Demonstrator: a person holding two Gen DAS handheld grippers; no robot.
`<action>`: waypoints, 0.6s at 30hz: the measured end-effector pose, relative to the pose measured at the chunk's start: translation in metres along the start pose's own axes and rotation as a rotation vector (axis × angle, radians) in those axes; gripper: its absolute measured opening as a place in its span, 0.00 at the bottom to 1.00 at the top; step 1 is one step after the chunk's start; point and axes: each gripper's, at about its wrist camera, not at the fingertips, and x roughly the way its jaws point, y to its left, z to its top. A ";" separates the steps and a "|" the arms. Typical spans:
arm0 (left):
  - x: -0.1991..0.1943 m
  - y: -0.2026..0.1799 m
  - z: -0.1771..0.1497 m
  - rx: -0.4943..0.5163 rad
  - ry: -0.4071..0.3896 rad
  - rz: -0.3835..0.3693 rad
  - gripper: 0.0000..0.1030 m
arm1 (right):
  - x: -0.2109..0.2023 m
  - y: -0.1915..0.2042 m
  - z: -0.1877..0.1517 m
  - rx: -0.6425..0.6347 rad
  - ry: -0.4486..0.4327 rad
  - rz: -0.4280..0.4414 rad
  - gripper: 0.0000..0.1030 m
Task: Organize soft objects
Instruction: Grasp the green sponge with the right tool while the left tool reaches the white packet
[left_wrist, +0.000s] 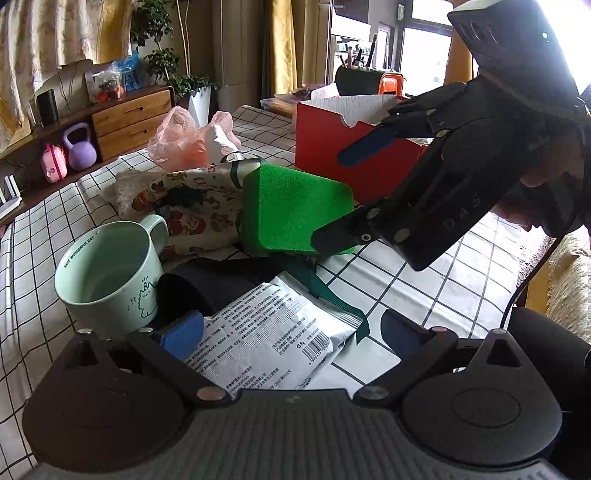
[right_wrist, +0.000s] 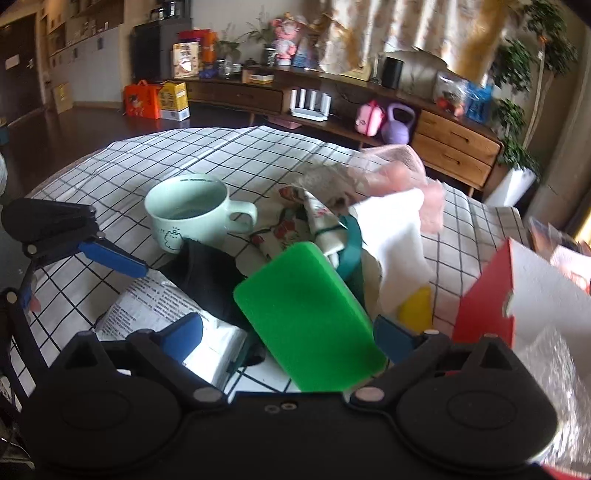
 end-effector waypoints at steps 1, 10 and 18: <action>0.002 0.000 0.000 0.004 -0.001 -0.006 1.00 | 0.003 0.002 0.002 -0.013 0.003 0.001 0.96; 0.016 0.000 -0.001 0.080 0.011 -0.008 1.00 | 0.026 0.002 0.008 -0.099 0.028 -0.001 0.96; 0.030 0.008 -0.005 0.117 0.017 0.012 1.00 | 0.041 -0.001 0.005 -0.105 0.035 -0.031 0.94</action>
